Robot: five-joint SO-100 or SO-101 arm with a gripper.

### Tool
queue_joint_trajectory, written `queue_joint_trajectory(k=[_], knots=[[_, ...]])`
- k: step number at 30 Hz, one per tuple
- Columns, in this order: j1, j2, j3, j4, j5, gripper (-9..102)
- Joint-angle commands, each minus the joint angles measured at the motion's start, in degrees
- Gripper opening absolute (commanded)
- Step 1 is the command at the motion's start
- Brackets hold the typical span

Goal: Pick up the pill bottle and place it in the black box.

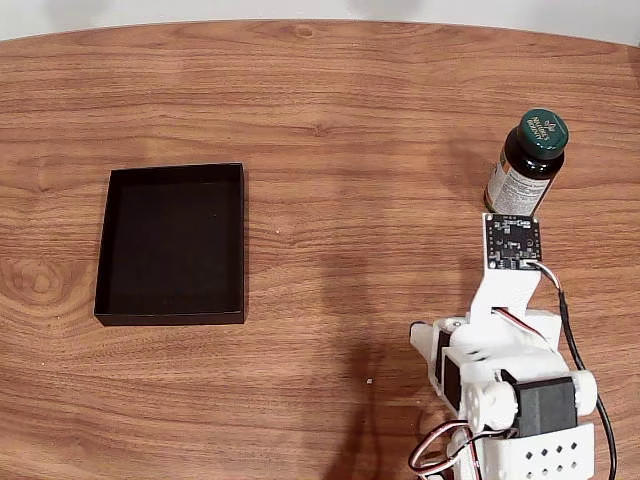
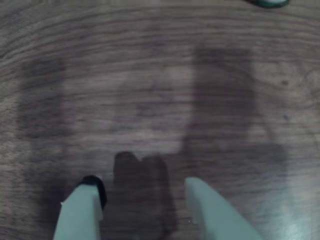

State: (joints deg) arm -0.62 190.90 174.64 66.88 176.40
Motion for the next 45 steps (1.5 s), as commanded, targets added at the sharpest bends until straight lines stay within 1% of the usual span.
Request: queue_joint_trajectory(k=[1, 7, 9, 11, 13, 18, 22, 24, 31, 35, 40, 42, 45], knots=[[1.5, 0.4, -1.1, -3.9, 1.1, 17], [4.4, 0.4, -1.1, -8.2, 0.8, 19], [5.4, 0.4, -1.1, -8.8, -1.0, 19], [6.2, -0.6, -1.1, -11.2, -3.2, 20], [7.3, -3.3, -1.1, -14.1, -2.5, 21], [12.0, -12.7, -1.1, -26.7, 0.9, 28], [15.9, -18.6, -1.1, -39.5, 0.8, 33], [17.1, -20.6, -1.1, -44.5, 0.5, 35], [19.2, -26.3, -1.1, -56.5, -0.7, 38], [20.0, -35.0, -1.5, -66.8, 0.0, 39], [18.3, -47.2, -1.9, -81.2, 1.0, 39], [17.8, -49.9, -2.2, -84.0, 1.1, 39], [17.5, -52.3, -3.7, -84.7, 0.3, 39]])
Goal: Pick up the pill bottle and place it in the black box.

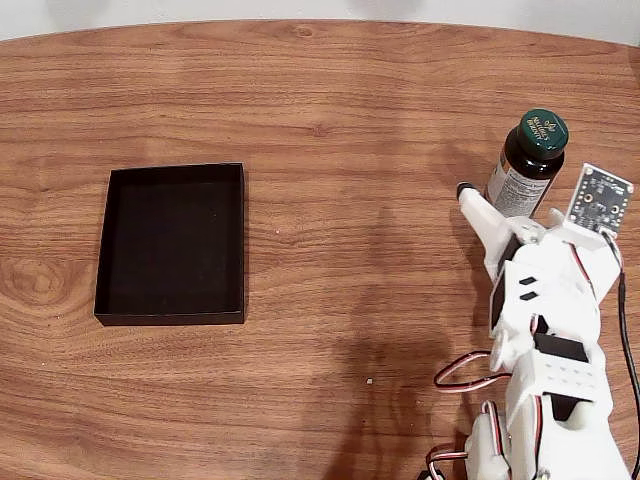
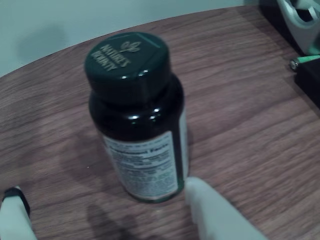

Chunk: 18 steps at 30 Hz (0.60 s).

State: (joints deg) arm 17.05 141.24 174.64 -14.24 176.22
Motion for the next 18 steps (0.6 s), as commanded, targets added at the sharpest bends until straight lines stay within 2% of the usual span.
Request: queue_joint_trajectory(k=[1, 4, 13, 18], knots=[[-0.2, -3.7, -4.6, -3.6, 0.1, 39], [0.2, -7.8, -6.7, -5.4, -0.2, 39], [2.5, -23.6, -11.1, -19.7, -0.6, 40], [4.4, -30.8, -15.2, -23.1, -0.6, 41]])
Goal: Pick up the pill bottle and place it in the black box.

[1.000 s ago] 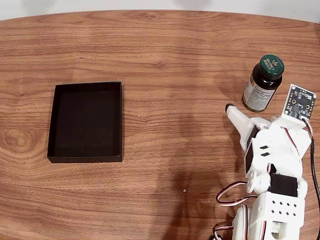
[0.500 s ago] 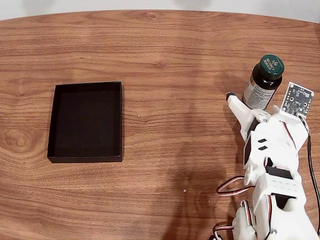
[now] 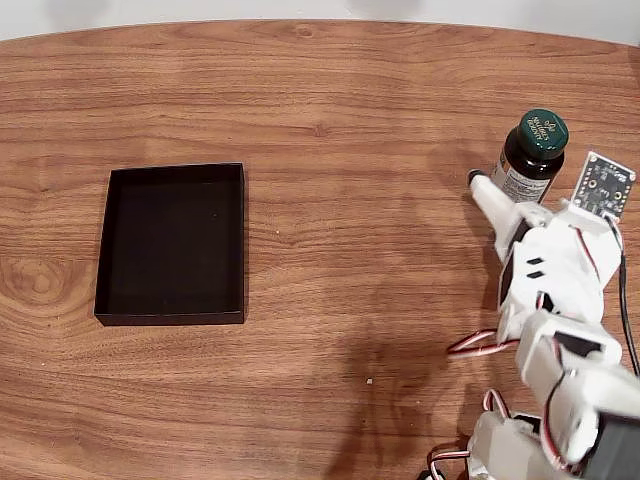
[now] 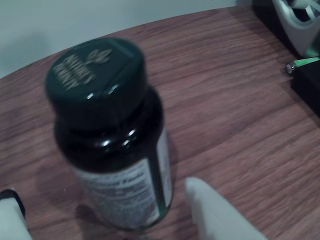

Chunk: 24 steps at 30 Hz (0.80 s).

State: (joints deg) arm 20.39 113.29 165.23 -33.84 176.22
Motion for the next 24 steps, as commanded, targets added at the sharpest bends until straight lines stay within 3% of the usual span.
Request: queue_joint_trajectory(k=[1, 14, 24], knots=[[1.3, -3.9, -6.4, -4.0, -0.6, 41], [1.3, -10.1, -11.9, -6.7, -3.0, 40], [-0.5, -16.6, -13.2, -13.4, -3.8, 40]])
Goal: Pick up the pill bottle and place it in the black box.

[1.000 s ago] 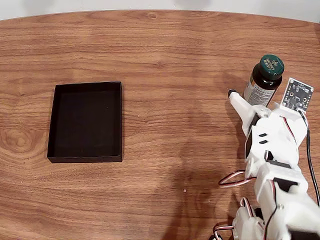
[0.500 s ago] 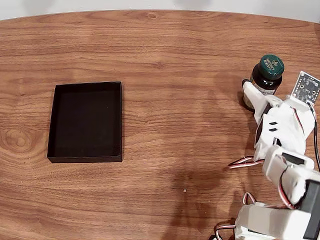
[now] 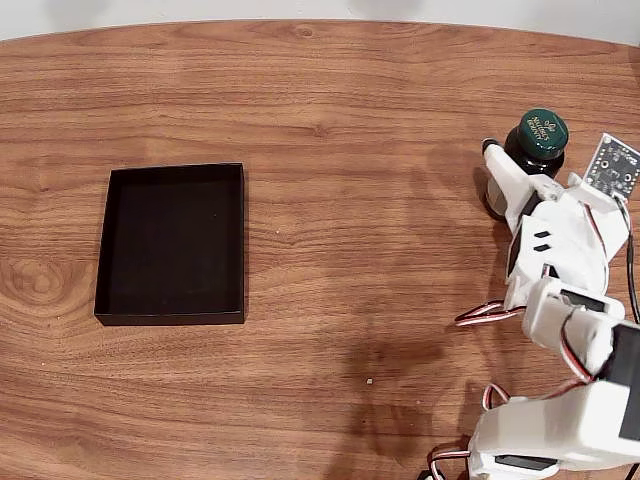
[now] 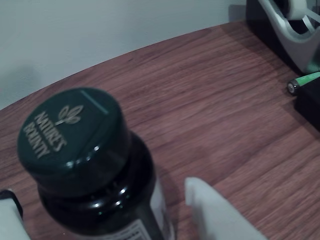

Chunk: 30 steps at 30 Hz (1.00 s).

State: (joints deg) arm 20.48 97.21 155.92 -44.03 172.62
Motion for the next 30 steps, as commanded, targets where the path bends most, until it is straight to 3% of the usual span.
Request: queue_joint_trajectory(k=[1, 30], knots=[[-0.8, -1.3, -4.1, -3.7, -0.2, 40], [-1.8, -15.6, -13.9, -9.7, -0.9, 38]])
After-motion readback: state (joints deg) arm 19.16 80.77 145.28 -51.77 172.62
